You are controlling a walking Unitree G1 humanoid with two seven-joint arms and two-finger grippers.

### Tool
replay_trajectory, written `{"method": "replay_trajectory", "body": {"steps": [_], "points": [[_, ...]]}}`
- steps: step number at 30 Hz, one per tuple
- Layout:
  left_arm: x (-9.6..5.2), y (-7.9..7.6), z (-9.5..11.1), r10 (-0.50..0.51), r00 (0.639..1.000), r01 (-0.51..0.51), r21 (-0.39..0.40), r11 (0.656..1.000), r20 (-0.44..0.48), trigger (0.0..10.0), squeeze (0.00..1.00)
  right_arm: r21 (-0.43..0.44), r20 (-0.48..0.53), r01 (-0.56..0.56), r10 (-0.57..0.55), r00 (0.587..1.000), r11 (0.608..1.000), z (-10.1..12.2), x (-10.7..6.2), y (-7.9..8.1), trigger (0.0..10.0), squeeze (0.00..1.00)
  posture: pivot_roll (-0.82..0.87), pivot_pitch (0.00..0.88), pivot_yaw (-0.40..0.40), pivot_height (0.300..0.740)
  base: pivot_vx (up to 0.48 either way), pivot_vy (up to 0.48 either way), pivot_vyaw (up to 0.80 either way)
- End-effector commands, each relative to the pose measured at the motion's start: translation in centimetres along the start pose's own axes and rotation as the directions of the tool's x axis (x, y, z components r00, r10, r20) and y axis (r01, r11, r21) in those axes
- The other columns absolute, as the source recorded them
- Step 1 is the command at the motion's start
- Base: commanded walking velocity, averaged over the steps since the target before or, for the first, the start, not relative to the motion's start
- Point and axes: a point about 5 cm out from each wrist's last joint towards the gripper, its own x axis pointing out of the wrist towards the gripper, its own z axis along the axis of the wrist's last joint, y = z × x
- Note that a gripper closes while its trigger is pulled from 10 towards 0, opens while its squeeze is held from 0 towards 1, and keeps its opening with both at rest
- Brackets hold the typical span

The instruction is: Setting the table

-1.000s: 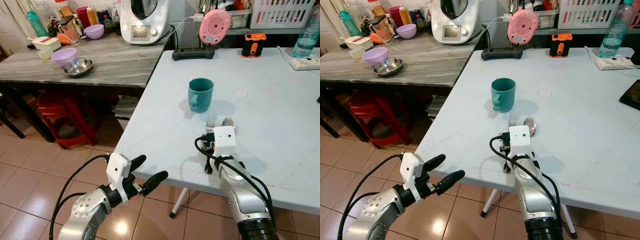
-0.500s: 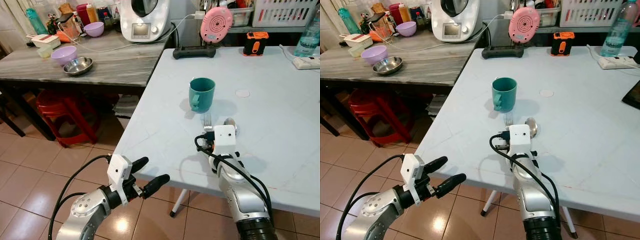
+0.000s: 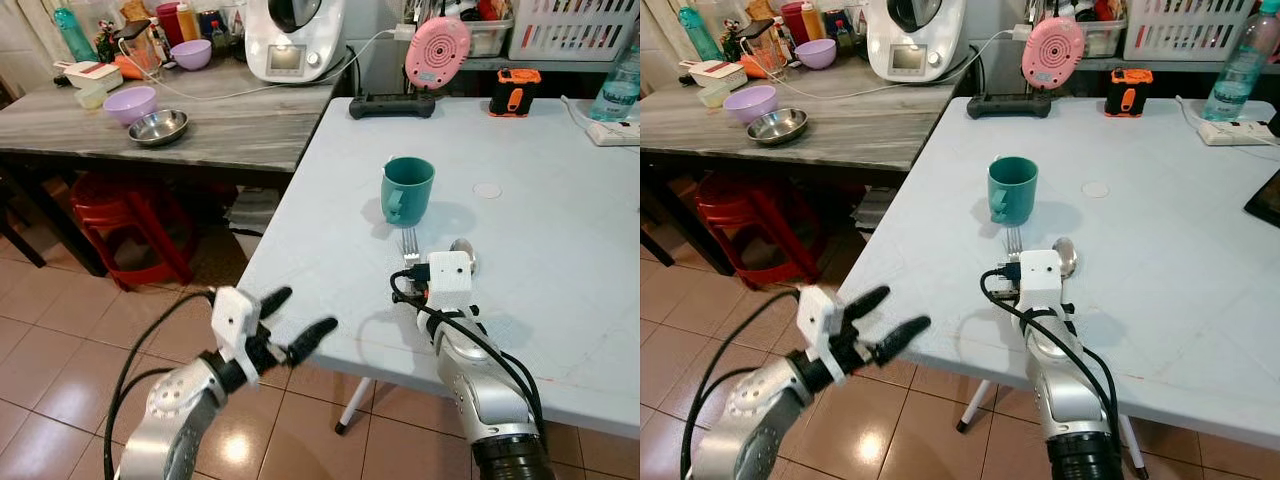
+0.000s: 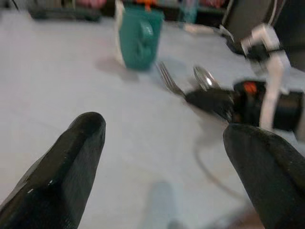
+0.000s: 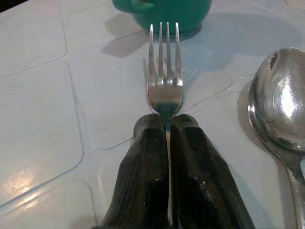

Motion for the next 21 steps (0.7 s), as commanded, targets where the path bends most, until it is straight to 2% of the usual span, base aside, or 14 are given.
{"method": "replay_trajectory", "body": {"steps": [1, 6, 8, 11, 12, 14, 15, 19, 21], "points": [[0.0, 1.5, 0.5, 0.09, 0.996, -0.09, 0.044, 0.995, 0.022, 10.0, 0.0, 0.08, -0.134, 0.068, -0.057, 0.989, 0.994, -3.0, -0.2, -0.7, 0.0, 0.0, -0.05, 0.006, 0.132, 0.74, 0.0, 0.0, 0.0], [0.2, 2.3, 0.7, 0.167, 0.985, -0.169, 0.061, 0.984, 0.035, 10.0, 0.0, 0.123, -0.106, 0.113, -0.1, 0.989, 0.986, -2.5, -0.5, -0.9, 0.0, 0.0, -0.05, 0.004, 0.136, 0.74, 0.0, 0.0, 0.0], [0.0, 3.5, 0.6, 0.287, 0.958, -0.288, 0.061, 0.956, 0.026, 10.0, 0.0, 0.156, -0.069, 0.159, -0.15, 0.986, 0.975, -1.8, -1.1, -1.5, 0.0, 0.0, -0.05, 0.003, 0.142, 0.74, 0.0, 0.0, 0.0], [-0.1, 3.9, 0.4, 0.336, 0.942, -0.336, 0.064, 0.94, 0.021, 10.0, 0.0, 0.161, -0.044, 0.161, -0.156, 0.987, 0.974, -1.4, -1.3, -1.6, 0.2, 0.0, -0.05, 0.003, 0.142, 0.74, 0.0, 0.0, 0.0], [-0.1, 4.1, 0.3, 0.359, 0.933, -0.359, 0.058, 0.931, 0.021, 10.0, 0.0, 0.158, -0.029, 0.155, -0.152, 0.988, 0.975, -1.2, -1.3, -1.6, 10.0, 0.0, -0.05, 0.003, 0.142, 0.74, 0.0, 0.0, 0.0], [-0.2, 4.4, 0.3, 0.39, 0.921, -0.39, 0.04, 0.92, 0.023, 10.0, 0.0, 0.152, 0.022, 0.148, -0.153, 0.988, 0.977, -0.5, -1.4, -1.7, 10.0, 0.0, -0.05, 0.005, 0.141, 0.74, 0.0, 0.0, 0.0], [-0.1, 4.5, 0.3, 0.398, 0.917, -0.399, 0.036, 0.916, 0.028, 10.0, 0.0, 0.114, 0.084, 0.151, -0.161, 0.983, 0.982, 0.2, -1.6, -1.8, 10.0, 0.0, -0.06, 0.005, 0.138, 0.74, 0.0, 0.0, 0.0], [0.2, 4.6, 0.2, 0.411, 0.911, -0.412, 0.019, 0.911, 0.042, 10.0, 0.0, 0.036, 0.181, 0.149, -0.153, 0.971, 0.988, 1.1, -1.9, -2.0, 10.0, 0.0, -0.06, 0.007, 0.135, 0.74, 0.0, 0.0, 0.0], [0.4, 4.6, 0.2, 0.417, 0.908, -0.418, 0.011, 0.909, 0.045, 10.0, 0.0, 0.03, 0.191, 0.118, -0.122, 0.974, 0.993, 1.3, -2.1, -1.8, 10.0, 0.0, -0.06, 0.008, 0.134, 0.74, 0.0, 0.0, 0.0]]}}
